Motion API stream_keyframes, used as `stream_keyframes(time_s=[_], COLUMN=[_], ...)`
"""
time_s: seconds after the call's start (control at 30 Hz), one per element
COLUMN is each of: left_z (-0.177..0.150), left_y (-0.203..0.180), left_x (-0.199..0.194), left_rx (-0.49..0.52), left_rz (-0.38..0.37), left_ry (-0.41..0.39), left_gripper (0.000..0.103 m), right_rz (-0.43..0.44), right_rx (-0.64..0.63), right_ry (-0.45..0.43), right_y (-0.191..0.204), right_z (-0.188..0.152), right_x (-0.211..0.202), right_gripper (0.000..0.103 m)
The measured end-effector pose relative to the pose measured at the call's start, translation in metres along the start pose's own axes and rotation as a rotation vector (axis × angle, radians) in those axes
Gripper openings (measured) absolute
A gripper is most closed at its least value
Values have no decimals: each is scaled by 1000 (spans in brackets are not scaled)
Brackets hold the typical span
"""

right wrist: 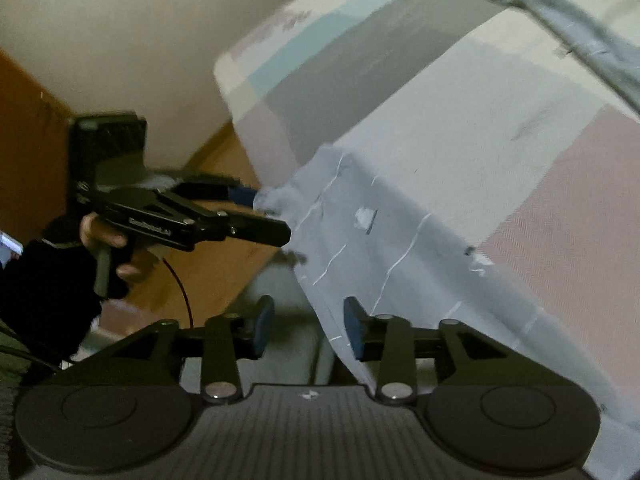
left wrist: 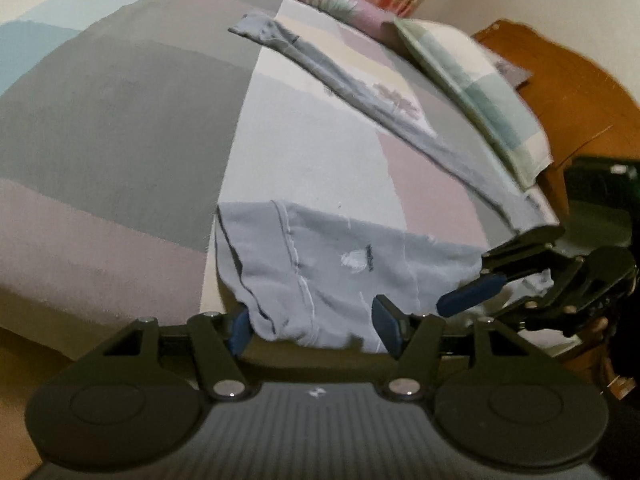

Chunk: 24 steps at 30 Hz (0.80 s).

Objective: Fold clothes

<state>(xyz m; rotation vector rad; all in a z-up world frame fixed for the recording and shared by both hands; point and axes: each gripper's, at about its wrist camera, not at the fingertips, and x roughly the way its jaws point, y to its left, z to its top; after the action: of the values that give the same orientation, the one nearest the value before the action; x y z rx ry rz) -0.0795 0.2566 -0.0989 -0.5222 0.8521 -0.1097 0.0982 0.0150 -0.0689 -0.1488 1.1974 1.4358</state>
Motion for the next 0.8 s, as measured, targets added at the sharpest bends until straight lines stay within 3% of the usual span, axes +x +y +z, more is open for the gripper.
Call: stream_keyframes(time_s=[0.27, 0.3, 0.33, 0.4, 0.5, 0.8], left_z=[19, 21, 23, 25, 28, 74], left_y=[14, 13, 11, 7, 0, -11], left_x=[12, 15, 18, 18, 17, -24], left_rx=[-43, -35, -21, 17, 79, 137], left_rz=[-13, 0, 19, 63, 130, 169], left_ry=[-24, -24, -25, -24, -20, -185], left_gripper=[61, 56, 38, 13, 4, 3], right_rz=[-62, -75, -93, -129, -186, -334], right_rx=[149, 170, 191, 232, 291, 462], right_ry=[-176, -196, -215, -252, -298, -422], right_y=[2, 1, 0, -2, -4, -23], right_z=[-43, -50, -57, -73, -98, -154], right_x=[-39, -43, -49, -61, -79, -125], right_gripper=[52, 53, 56, 60, 63, 67])
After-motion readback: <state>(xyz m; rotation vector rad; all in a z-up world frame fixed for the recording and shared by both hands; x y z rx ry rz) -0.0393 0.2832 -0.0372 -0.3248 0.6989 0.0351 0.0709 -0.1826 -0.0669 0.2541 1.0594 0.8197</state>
